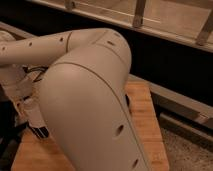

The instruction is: Place the ceramic cup over the eraser

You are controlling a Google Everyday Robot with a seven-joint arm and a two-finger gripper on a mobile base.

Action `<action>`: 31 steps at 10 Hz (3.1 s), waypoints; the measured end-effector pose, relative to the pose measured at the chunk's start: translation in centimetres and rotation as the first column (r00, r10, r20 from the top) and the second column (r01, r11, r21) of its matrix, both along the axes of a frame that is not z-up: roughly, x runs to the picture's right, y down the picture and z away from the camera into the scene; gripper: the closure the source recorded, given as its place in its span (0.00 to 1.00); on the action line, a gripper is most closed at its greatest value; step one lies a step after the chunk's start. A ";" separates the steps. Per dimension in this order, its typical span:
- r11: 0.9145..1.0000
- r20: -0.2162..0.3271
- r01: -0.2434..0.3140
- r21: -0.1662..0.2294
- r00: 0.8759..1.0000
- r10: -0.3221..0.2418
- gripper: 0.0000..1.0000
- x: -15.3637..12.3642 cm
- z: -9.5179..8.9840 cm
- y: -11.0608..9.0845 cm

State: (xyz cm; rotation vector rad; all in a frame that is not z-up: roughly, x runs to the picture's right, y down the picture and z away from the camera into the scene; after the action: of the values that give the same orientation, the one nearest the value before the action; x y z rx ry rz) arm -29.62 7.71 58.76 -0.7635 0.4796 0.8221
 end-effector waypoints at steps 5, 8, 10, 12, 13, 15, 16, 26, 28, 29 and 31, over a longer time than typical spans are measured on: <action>0.997 0.068 -0.070 0.035 0.995 0.068 0.97 -1.0 0.4 -2.2; 0.993 0.103 -0.115 0.016 0.988 0.112 0.97 -1.6 1.0 -2.6; 0.992 0.118 -0.124 -0.012 0.985 0.124 0.97 -2.1 1.6 -1.8; 0.992 0.109 -0.116 -0.040 0.987 0.120 0.97 -2.2 2.4 -0.7; 0.992 0.105 -0.110 -0.057 0.988 0.116 0.97 -2.4 2.7 0.0; 0.991 0.098 -0.108 -0.073 0.988 0.115 0.97 -2.3 3.1 0.5; 0.991 0.094 -0.107 -0.078 0.989 0.115 0.97 -2.2 3.3 0.6; 0.974 0.121 -0.122 -0.189 0.982 0.146 0.70 -3.2 5.8 3.0; 0.971 0.125 -0.120 -0.208 0.981 0.148 0.55 -3.5 6.2 3.5; 0.970 0.129 -0.118 -0.212 0.981 0.147 0.53 -3.5 6.3 3.6; 0.969 0.134 -0.114 -0.218 0.980 0.146 0.48 -3.7 6.5 3.8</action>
State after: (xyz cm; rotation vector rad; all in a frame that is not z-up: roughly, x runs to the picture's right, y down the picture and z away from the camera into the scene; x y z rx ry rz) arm -33.36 11.51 65.31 -1.0534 0.3881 0.8375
